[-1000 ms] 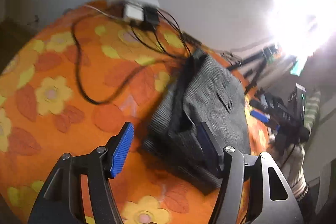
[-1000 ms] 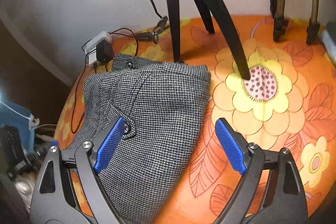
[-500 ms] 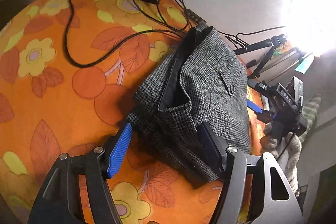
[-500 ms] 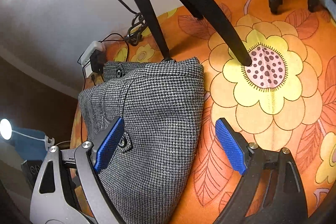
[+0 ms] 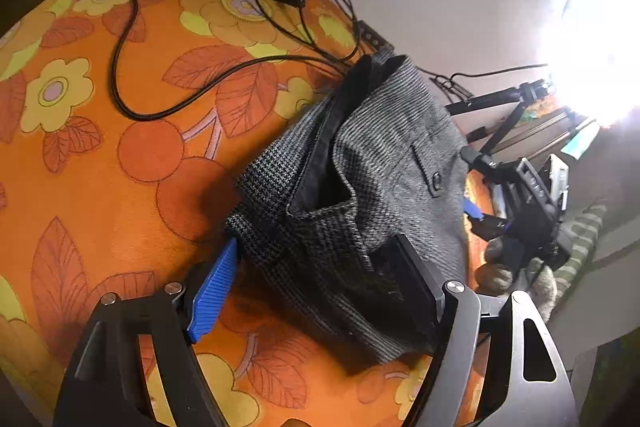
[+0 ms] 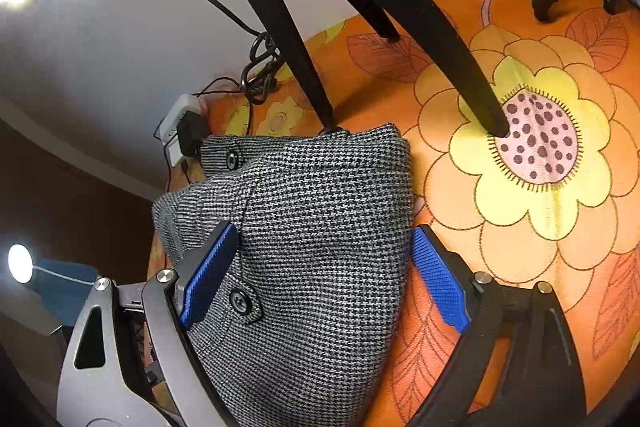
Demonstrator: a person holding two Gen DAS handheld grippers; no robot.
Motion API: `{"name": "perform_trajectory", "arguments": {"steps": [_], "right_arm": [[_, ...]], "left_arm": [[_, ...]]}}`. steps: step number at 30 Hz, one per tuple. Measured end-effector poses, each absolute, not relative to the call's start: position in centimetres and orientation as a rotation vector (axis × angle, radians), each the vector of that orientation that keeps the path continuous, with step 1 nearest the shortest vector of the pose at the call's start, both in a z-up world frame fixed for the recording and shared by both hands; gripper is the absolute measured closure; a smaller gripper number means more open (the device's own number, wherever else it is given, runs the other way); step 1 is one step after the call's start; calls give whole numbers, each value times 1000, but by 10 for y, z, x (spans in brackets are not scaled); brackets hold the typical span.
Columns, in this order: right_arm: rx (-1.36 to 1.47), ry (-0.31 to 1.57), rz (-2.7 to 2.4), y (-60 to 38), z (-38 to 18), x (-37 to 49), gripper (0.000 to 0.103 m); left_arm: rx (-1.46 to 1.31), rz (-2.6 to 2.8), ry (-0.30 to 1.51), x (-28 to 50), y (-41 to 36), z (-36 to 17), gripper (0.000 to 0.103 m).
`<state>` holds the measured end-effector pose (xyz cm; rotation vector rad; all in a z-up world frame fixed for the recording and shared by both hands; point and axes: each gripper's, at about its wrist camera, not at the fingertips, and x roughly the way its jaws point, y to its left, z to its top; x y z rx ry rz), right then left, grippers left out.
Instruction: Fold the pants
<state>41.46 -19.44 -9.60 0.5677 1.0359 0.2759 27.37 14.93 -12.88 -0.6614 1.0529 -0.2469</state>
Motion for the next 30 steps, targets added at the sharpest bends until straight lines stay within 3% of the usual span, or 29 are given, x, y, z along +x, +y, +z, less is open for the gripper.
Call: {"name": "perform_trajectory", "arguments": {"steps": [14,22,24,28,30], "right_arm": [[526,1034,287,-180,-98,416,13],[563,1015,278,-189,-100,418,22],[552,1011,262,-190,-100,418,29],[525,1008,239,-187,-99,417,57],[510,1002,232,-187,-96,416,69]], "left_arm": [[-675,-202,1024,283,139,-131,26],[-598,-176,979,278,135,-133,31],[-564,-163,958,278,131,-131,37],[-540,-158,909,276,131,-125,62],[-534,-164,890,276,130,-121,67]]}}
